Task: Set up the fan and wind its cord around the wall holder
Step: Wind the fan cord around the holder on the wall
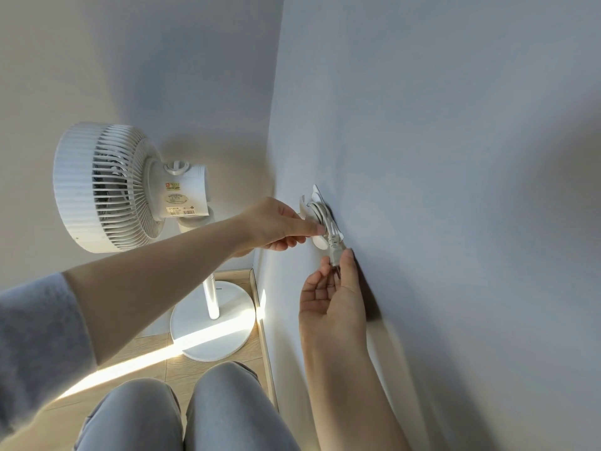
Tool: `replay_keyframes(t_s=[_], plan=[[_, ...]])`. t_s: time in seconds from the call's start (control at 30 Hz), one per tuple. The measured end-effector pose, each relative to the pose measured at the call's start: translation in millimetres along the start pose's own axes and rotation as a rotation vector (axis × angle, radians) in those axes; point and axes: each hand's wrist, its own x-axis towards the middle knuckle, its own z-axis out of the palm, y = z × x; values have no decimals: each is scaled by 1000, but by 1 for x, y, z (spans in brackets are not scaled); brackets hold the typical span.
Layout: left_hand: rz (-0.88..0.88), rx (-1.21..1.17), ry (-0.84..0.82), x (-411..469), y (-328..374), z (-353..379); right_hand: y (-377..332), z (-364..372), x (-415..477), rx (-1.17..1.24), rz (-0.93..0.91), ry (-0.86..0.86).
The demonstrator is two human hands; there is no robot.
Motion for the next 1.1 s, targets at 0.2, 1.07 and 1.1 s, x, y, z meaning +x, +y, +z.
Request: replay_keyframes(t_s=[0.2,1.07,1.1], plan=[[-44,5,-27,0,3,0,1,0,3,-12,2,6],[5,112,-25,-1,13,-6,26,-7,47,-39,36,-26],[21,124,-24,-1,12,-7,26,-7,47,-44,39,-29]])
